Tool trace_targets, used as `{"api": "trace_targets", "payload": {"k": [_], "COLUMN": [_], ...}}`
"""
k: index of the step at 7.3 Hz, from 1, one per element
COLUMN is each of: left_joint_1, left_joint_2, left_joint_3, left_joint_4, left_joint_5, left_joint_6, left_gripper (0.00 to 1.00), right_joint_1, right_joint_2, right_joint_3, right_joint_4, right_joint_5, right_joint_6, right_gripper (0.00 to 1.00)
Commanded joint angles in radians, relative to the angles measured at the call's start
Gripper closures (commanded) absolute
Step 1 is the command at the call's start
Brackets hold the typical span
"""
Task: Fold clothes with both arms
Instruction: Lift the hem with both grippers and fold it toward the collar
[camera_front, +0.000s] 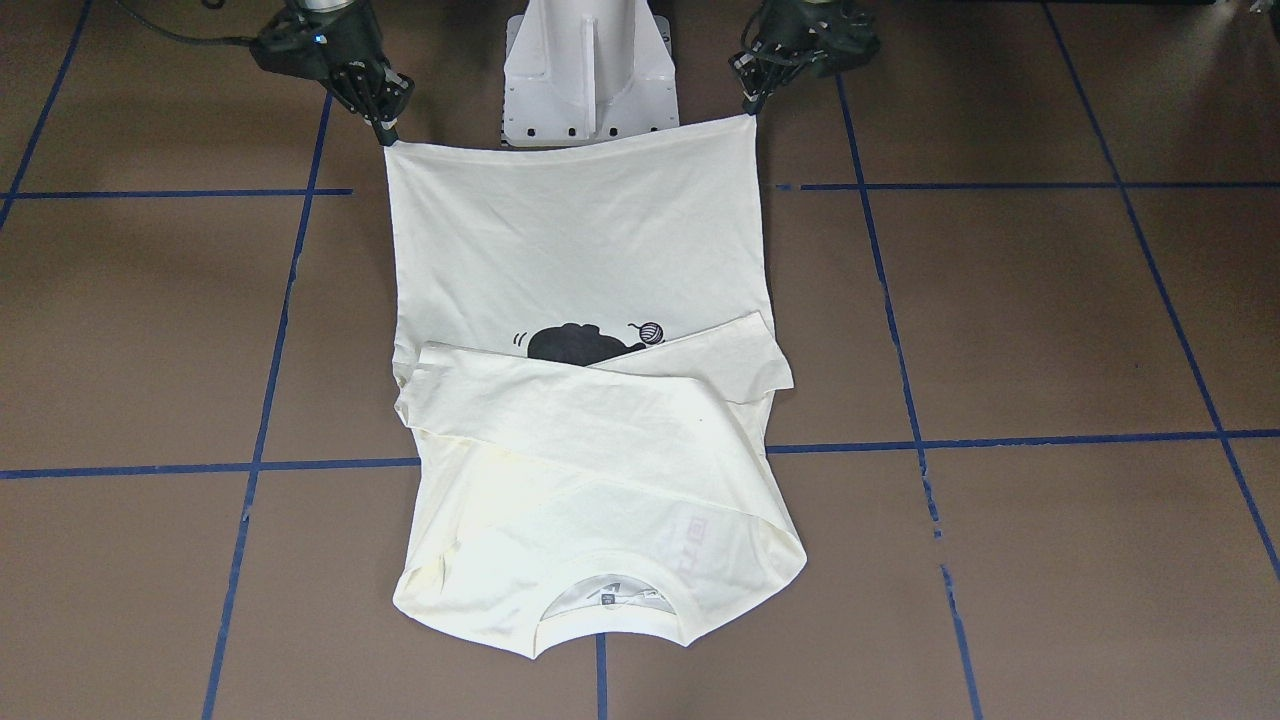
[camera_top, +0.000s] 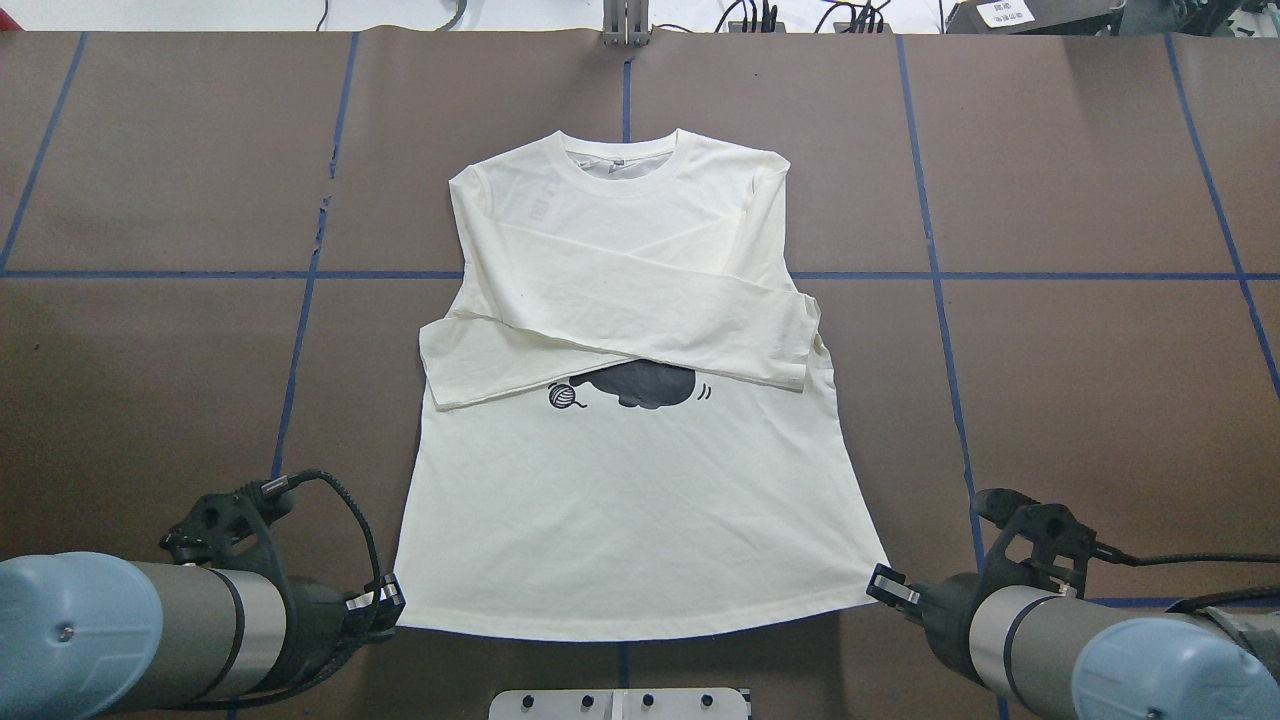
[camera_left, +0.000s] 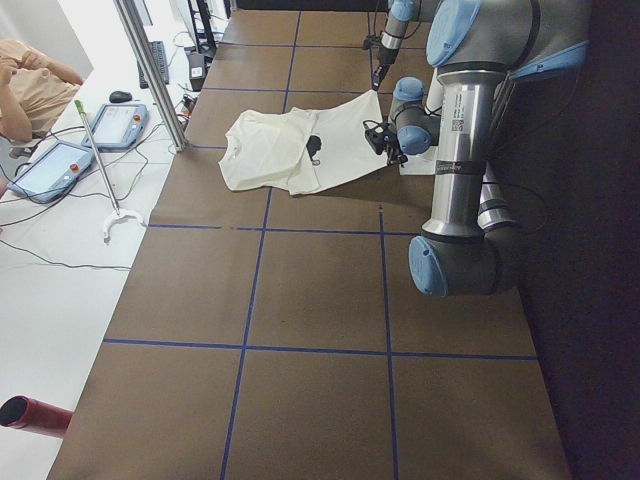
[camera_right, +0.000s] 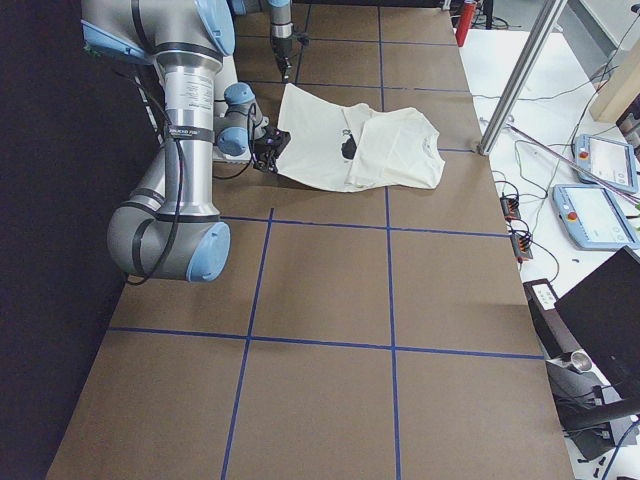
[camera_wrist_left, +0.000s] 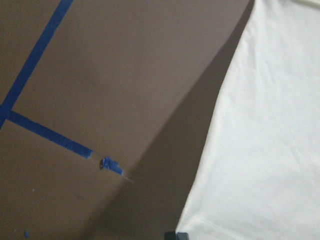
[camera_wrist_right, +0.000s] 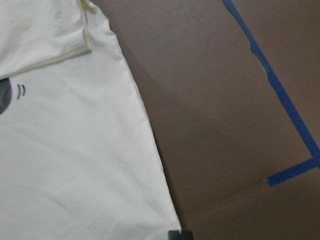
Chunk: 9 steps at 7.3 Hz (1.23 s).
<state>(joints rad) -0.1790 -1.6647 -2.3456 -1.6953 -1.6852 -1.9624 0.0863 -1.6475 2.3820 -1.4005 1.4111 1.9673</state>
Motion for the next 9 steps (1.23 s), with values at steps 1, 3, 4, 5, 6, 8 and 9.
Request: {"api": "trace_targets", "payload": {"k": [1, 3, 4, 5, 6, 8, 9], "left_joint_1": [-0.166, -0.365, -0.455, -0.526, -0.546, -0.591, -0.603], "left_joint_2": [-0.134, -0.260, -0.320, -0.390, -0.418, -0.428, -0.460], "left_joint_3": [0.082, 0.269, 0.372, 0.481, 0.588, 0.772, 0.836], "left_joint_4": [0.002, 0.003, -0.007, -0.011, -0.091, -0.316, -0.348], "left_joint_5": [-0.001, -0.008, -0.008, -0.010, -0.007, -0.002, 0.001], "left_joint_6": [0.136, 0.338, 0.432, 0.479, 0.502, 0.508, 0.508], "left_gripper": [1.00, 1.00, 1.00, 1.00, 1.00, 1.00, 1.00], "right_joint_1": [0.120, 0.377, 0.488, 0.548, 0.608, 0.677, 0.693], "right_joint_2": [0.125, 0.346, 0.424, 0.490, 0.577, 0.731, 0.799], "right_joint_3": [-0.056, -0.307, -0.430, -0.536, -0.676, -0.922, -1.040], "right_joint_4": [-0.002, -0.003, -0.002, 0.001, 0.002, 0.009, 0.026], "right_joint_5": [0.017, 0.183, 0.269, 0.276, 0.285, 0.308, 0.304], "right_joint_6": [-0.083, -0.301, -0.400, -0.488, -0.557, -0.620, -0.628], "right_gripper": [1.00, 1.00, 1.00, 1.00, 1.00, 1.00, 1.00]}}
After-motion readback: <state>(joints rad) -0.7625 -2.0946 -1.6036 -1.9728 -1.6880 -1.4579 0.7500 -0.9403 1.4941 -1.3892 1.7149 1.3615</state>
